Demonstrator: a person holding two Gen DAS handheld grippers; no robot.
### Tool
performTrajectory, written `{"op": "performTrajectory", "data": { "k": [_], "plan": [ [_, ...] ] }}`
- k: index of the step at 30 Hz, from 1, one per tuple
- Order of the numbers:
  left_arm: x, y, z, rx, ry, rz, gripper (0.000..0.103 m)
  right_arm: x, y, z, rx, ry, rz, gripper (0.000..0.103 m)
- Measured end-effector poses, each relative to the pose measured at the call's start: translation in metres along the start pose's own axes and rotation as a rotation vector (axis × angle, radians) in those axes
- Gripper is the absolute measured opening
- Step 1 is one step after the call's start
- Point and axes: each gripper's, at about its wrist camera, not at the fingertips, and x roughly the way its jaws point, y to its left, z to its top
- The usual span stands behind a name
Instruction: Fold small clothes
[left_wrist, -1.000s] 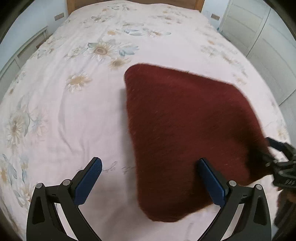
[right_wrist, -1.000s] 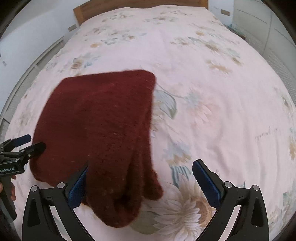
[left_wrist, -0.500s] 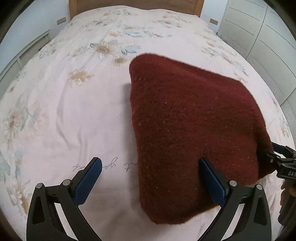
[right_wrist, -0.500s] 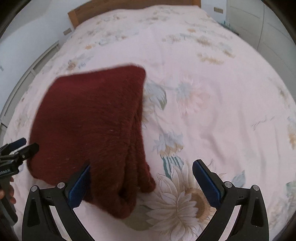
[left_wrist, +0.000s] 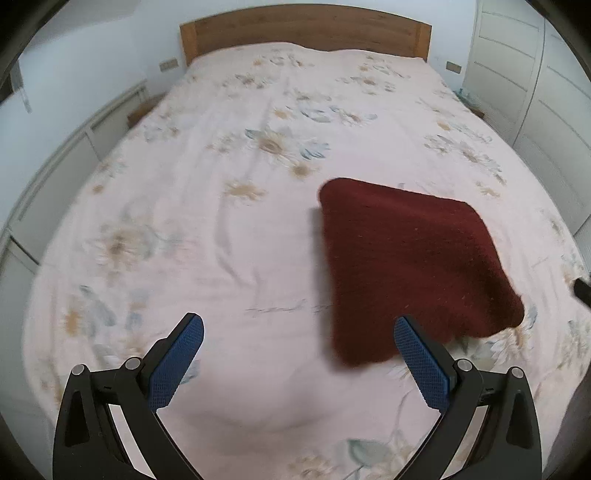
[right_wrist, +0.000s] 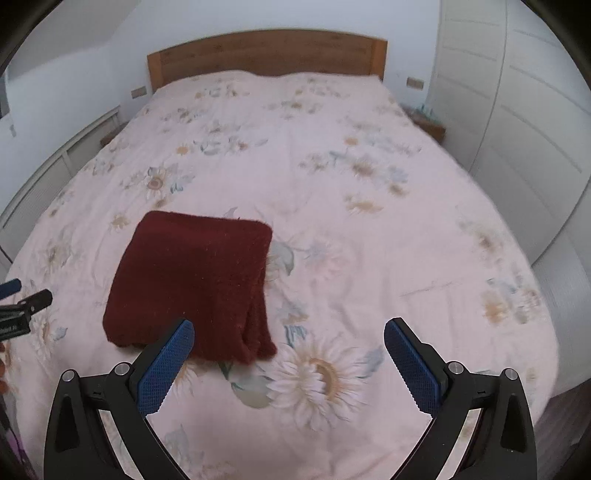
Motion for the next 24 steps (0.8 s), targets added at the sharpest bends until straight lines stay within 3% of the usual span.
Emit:
{"op": "performTrajectory", "data": {
  "k": [3, 8, 24],
  "plan": [
    [-0.016, 0.001, -0.005, 0.015, -0.011, 0.039, 0.102, -0.020, -0.003, -0.007, -0.007, -0.014, -0.027, 0.103],
    [-0.029, -0.002, -0.017, 0.041, -0.019, 0.027, 0.102, -0.036, -0.009, -0.024, 0.001, -0.001, -0.039, 0.103],
    [-0.042, -0.011, -0.030, 0.082, -0.013, 0.030, 0.102, -0.041, -0.009, -0.041, -0.001, 0.027, -0.030, 0.103]
  ]
}}
